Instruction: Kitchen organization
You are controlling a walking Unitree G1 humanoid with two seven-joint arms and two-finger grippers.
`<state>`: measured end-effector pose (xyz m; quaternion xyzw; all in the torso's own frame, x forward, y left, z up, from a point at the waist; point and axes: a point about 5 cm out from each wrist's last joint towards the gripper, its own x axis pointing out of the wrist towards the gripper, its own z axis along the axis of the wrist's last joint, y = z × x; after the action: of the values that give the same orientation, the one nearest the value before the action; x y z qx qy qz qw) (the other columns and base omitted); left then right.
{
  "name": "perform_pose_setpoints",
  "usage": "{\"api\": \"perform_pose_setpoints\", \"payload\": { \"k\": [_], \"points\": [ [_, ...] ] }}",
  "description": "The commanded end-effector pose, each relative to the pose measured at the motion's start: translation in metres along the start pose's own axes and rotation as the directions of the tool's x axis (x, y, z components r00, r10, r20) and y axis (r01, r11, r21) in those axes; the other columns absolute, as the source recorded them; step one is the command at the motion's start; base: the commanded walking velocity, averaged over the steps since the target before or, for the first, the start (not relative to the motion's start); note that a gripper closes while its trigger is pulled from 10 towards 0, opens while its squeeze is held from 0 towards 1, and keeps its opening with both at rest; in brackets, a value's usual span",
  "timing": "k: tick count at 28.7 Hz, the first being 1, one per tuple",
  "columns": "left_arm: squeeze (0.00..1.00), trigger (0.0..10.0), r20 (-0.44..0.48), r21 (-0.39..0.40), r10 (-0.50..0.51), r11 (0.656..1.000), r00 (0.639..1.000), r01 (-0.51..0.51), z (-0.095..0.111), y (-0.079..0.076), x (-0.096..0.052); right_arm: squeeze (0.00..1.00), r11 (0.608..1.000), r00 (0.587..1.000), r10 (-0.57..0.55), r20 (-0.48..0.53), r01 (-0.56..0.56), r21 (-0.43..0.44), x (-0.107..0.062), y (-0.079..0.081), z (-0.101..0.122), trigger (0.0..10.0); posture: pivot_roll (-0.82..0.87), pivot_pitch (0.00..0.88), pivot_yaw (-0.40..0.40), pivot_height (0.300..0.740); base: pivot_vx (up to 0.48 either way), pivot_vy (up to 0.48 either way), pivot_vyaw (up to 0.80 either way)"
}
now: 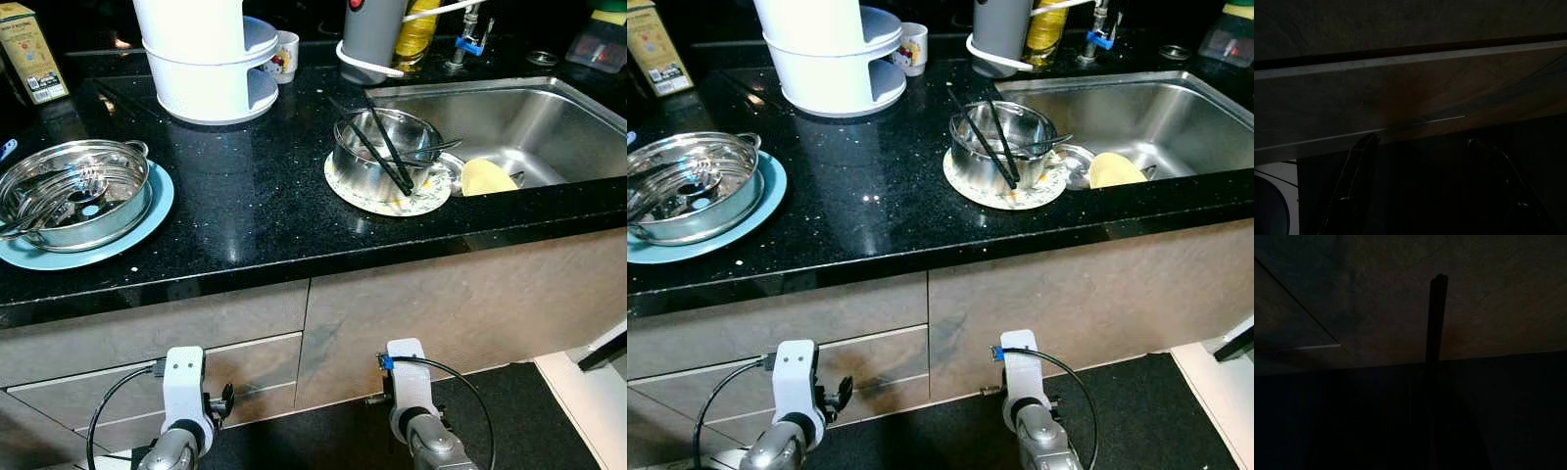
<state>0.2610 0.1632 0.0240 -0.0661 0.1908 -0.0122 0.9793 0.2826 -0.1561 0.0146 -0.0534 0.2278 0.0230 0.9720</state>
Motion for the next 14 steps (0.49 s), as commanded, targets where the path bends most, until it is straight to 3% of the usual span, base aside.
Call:
{"api": "perform_pose_setpoints", "payload": {
  "k": [1, 10, 14],
  "points": [
    [0.0, 10.0, -0.032, -0.021, 0.0, 1.0, 0.999, -0.001, -0.007, 0.0, -0.003, 0.0, 1.0, 0.999, -0.011, -0.035, 0.012, 0.027, -0.002, -0.003, -0.01, 10.0, -0.09, 0.239, -0.029, 0.74, 0.0, 0.0, 0.0],
    [0.0, 10.0, -0.016, -0.085, 0.023, 0.996, 1.0, -0.025, 0.001, 0.007, -0.001, 0.0, 1.0, 1.0, -0.015, -0.02, 0.015, 0.007, -0.002, -0.001, -0.006, 10.0, -0.11, 0.243, -0.02, 0.74, 0.0, 0.0, 0.0],
    [0.0, 10.0, -0.082, 0.079, 0.038, 0.996, 0.996, -0.031, -0.009, 0.007, -0.002, 0.0, 1.0, 1.0, -0.016, -0.022, 0.017, 0.014, -0.003, -0.003, -0.007, 10.0, -0.1, 0.245, -0.02, 0.74, 0.0, 0.0, 0.0]
  ]
}}
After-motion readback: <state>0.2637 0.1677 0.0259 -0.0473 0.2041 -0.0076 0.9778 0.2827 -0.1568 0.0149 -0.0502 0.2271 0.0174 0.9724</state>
